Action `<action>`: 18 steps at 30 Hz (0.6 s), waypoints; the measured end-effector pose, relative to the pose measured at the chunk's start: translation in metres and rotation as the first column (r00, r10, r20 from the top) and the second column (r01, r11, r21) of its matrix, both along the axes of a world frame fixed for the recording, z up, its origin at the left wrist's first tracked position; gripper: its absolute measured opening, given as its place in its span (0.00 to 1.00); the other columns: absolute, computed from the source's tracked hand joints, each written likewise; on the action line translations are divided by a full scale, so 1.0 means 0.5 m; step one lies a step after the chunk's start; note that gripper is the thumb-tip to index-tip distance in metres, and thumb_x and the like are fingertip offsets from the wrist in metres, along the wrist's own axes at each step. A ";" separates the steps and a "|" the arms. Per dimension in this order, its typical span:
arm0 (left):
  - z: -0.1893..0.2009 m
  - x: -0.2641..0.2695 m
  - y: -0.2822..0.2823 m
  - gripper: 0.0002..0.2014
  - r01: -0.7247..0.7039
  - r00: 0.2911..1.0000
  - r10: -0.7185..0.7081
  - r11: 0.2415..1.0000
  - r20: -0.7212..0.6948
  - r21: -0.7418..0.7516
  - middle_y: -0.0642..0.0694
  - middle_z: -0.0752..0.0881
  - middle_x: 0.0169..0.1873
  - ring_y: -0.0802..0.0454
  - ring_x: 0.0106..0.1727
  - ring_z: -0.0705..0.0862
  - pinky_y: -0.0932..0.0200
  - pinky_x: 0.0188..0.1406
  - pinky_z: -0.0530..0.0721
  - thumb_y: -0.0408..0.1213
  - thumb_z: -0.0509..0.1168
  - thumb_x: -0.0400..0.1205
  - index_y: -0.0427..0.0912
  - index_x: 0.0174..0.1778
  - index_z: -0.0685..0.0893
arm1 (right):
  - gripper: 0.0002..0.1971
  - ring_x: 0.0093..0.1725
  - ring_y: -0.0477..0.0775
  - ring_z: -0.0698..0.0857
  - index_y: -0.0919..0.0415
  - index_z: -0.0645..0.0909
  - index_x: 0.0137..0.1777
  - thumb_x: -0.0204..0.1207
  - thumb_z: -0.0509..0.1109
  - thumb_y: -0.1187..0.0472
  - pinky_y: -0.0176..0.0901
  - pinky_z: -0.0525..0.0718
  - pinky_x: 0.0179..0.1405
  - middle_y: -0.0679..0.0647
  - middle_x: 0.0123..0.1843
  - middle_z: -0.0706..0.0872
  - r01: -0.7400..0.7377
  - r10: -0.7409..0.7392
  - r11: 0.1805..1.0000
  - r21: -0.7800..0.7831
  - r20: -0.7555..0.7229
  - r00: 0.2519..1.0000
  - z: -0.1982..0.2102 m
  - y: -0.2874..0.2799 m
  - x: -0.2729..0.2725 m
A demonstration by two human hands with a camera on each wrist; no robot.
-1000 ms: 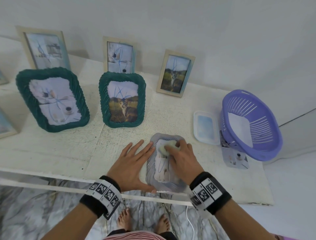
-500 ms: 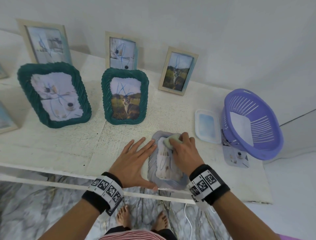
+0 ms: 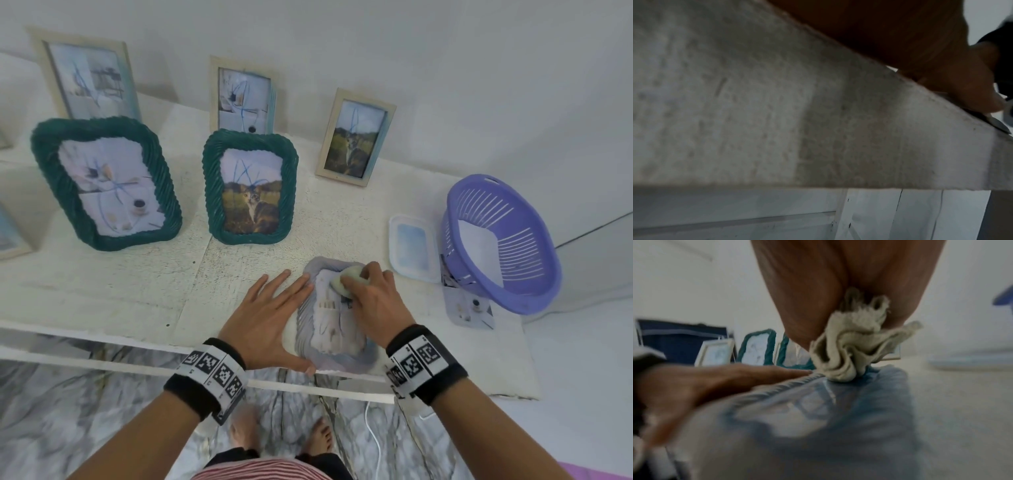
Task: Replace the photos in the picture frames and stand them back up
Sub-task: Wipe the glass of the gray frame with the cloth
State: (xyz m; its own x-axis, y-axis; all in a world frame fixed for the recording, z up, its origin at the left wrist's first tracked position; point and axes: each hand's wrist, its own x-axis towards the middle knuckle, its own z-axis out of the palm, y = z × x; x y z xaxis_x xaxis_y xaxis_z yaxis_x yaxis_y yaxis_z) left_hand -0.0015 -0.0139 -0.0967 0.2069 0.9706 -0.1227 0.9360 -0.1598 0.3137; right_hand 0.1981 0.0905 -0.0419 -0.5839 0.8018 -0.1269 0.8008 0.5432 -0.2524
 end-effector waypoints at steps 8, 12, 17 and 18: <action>0.004 0.000 0.000 0.65 0.005 1.000 -0.006 1.000 -0.022 -0.028 0.56 0.37 0.85 0.54 0.84 0.31 0.44 0.83 0.35 0.87 0.51 0.61 0.51 0.86 0.39 | 0.18 0.47 0.61 0.74 0.52 0.83 0.62 0.77 0.57 0.58 0.52 0.80 0.45 0.59 0.54 0.74 -0.325 0.320 0.940 -0.102 -0.059 0.946 0.016 -0.096 0.054; 0.003 0.000 0.000 0.65 0.003 1.000 -0.003 1.000 -0.011 -0.028 0.56 0.38 0.85 0.54 0.84 0.32 0.44 0.83 0.35 0.87 0.52 0.60 0.51 0.86 0.39 | 0.19 0.38 0.63 0.75 0.54 0.87 0.54 0.70 0.58 0.60 0.55 0.84 0.35 0.64 0.47 0.78 -0.190 0.191 0.982 0.020 -0.024 0.981 0.018 -0.034 0.026; 0.007 -0.001 0.001 0.65 0.005 1.000 -0.006 0.999 -0.008 -0.035 0.56 0.37 0.85 0.54 0.84 0.31 0.45 0.83 0.34 0.87 0.51 0.60 0.51 0.86 0.39 | 0.18 0.47 0.61 0.73 0.52 0.82 0.61 0.75 0.58 0.60 0.52 0.80 0.45 0.59 0.53 0.73 -0.298 0.293 0.952 -0.066 -0.077 0.953 0.009 -0.100 0.040; 0.007 0.000 0.001 0.65 0.005 1.000 -0.006 0.999 -0.008 -0.036 0.56 0.37 0.85 0.55 0.84 0.31 0.44 0.83 0.34 0.87 0.51 0.60 0.51 0.86 0.39 | 0.17 0.49 0.59 0.73 0.50 0.81 0.62 0.77 0.58 0.60 0.49 0.79 0.47 0.58 0.55 0.73 -0.327 0.320 0.939 -0.103 -0.079 0.944 0.017 -0.116 0.053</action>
State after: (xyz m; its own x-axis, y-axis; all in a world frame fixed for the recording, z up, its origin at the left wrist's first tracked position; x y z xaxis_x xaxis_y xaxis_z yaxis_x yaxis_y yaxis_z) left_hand -0.0016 -0.0133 -0.0931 0.2110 0.9645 -0.1589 0.9376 -0.1538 0.3119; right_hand 0.2244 0.0325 -0.0336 -0.8188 0.5508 -0.1619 0.5679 0.7356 -0.3694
